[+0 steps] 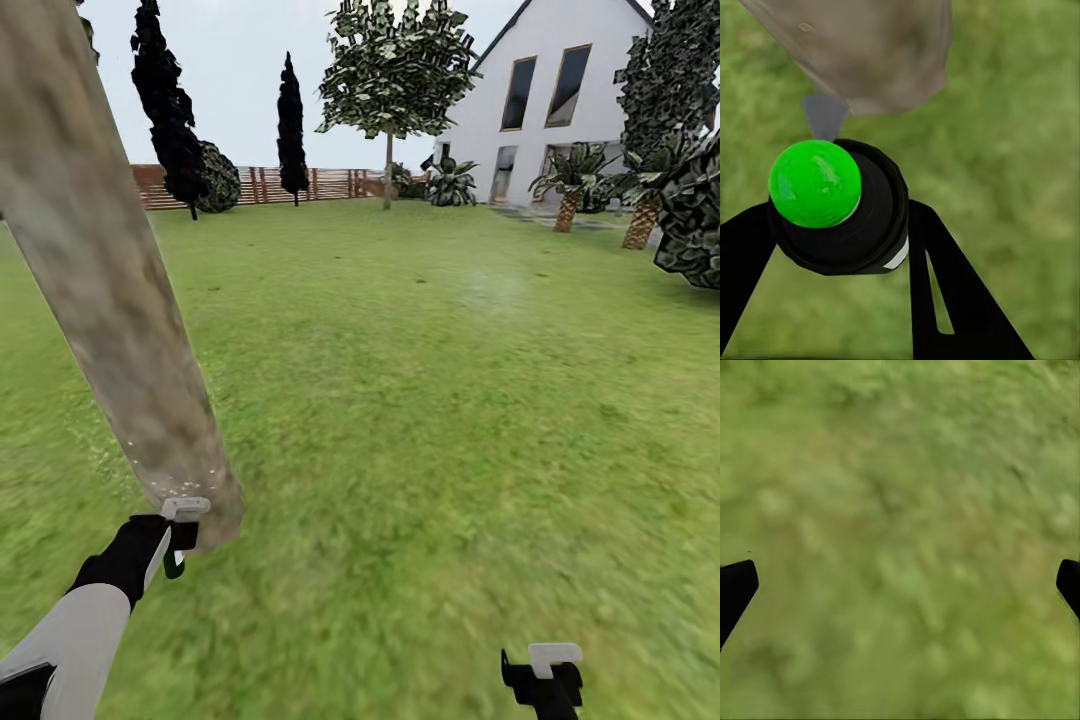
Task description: In the garden, pick up the pesticide atomizer on the floor and spray pesticide onto both trees until each tree trunk is fully covered.
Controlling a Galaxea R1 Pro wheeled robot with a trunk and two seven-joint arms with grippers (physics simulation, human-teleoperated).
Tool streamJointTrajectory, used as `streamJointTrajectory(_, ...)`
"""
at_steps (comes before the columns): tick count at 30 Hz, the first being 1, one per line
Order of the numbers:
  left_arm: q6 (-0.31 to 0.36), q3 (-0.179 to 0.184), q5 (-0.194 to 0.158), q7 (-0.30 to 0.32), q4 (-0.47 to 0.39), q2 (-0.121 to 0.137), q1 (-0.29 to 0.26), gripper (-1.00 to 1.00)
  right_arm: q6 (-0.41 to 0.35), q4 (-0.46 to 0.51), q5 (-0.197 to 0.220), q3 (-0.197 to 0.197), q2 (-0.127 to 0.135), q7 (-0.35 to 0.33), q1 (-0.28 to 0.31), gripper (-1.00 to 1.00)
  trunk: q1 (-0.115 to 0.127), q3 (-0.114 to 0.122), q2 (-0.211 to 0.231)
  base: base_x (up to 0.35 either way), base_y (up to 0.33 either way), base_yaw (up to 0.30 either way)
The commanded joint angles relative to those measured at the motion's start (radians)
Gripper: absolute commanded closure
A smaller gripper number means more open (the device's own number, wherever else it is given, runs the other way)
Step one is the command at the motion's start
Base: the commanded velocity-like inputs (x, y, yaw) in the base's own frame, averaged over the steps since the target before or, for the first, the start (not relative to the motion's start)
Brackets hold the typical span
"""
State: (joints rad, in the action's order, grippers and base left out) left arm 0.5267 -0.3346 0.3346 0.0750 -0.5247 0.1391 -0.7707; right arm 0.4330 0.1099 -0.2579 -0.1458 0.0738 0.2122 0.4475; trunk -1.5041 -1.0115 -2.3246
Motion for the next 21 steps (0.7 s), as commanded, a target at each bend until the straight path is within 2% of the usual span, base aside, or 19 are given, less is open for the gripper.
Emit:
streamJointTrajectory(1,0.004,-0.006,0.011,0.008,-0.002,-0.001,-0.001,1.00,0.003,-0.001,-0.011,-0.008,0.000,0.003,0.000,-1.00,0.000,-0.001,0.000,0.157,-0.237,0.276)
streamJointTrajectory(13,0.004,-0.006,0.010,0.008,-0.002,-0.001,-0.001,1.00,0.003,-0.001,-0.011,-0.008,0.000,0.003,0.000,-1.00,0.000,-0.001,0.000,0.142,-0.245,0.276)
streamJointTrajectory(21,0.005,-0.007,0.009,0.008,-0.002,-0.002,-0.001,1.00,0.003,-0.001,-0.011,-0.008,-0.001,0.003,0.000,-1.00,0.000,-0.001,0.000,0.014,-0.273,0.276)
